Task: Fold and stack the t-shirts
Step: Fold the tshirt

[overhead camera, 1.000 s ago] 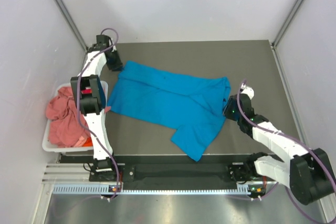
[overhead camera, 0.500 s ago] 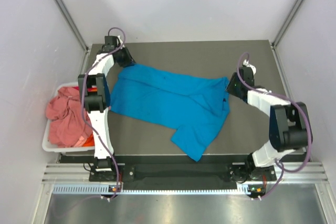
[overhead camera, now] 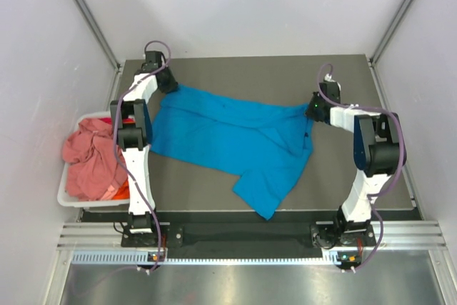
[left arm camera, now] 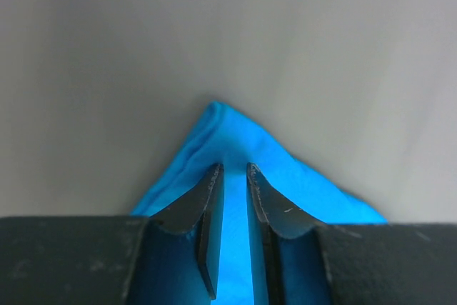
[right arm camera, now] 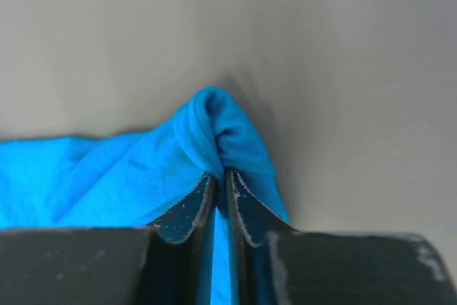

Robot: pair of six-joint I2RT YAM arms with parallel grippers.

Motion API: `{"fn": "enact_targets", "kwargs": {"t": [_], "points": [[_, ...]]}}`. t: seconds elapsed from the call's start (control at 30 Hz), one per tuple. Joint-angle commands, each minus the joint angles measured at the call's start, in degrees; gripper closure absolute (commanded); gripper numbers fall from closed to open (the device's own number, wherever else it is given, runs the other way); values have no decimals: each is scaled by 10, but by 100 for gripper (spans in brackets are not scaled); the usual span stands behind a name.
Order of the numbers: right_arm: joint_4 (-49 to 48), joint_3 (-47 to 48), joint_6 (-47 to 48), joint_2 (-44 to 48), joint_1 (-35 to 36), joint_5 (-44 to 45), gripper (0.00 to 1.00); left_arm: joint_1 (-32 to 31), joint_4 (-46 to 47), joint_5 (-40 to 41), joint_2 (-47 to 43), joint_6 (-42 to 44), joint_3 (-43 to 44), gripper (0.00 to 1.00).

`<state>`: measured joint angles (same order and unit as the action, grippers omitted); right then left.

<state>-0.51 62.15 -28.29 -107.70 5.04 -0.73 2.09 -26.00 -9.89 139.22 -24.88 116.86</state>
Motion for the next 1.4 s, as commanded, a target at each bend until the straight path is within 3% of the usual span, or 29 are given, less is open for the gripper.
{"fn": "enact_targets", "kwargs": {"t": [0.0,0.13,0.27,0.33,0.5,0.63,0.83,0.97,1.17,1.3,1.37], "points": [[19,35,-12,-12,-29,27,94,2,-14,87,3,-20,30,75],[30,96,1,-53,-44,10,100,1,-5,82,3,-40,47,75],[79,224,25,-135,-46,-54,100,-3,4,75,-7,-46,55,74],[115,294,39,-171,-66,-57,100,-3,5,83,-17,-43,57,74],[164,367,42,-206,-90,-46,99,-7,0,91,-44,-25,40,74],[167,371,51,-196,-106,-68,93,-15,11,53,-80,-2,-9,74],[242,414,87,-149,-117,-136,76,-58,-19,5,-139,35,-63,74],[268,375,119,-87,-110,-148,67,-69,-12,-47,-163,30,-104,73],[284,293,144,-37,-70,-172,63,-68,-90,-13,-177,32,-161,75],[350,209,49,13,-28,-96,72,-71,-71,-7,-225,18,-238,76],[365,159,-2,65,-13,-35,71,-74,-64,3,-255,16,-273,76]]}}
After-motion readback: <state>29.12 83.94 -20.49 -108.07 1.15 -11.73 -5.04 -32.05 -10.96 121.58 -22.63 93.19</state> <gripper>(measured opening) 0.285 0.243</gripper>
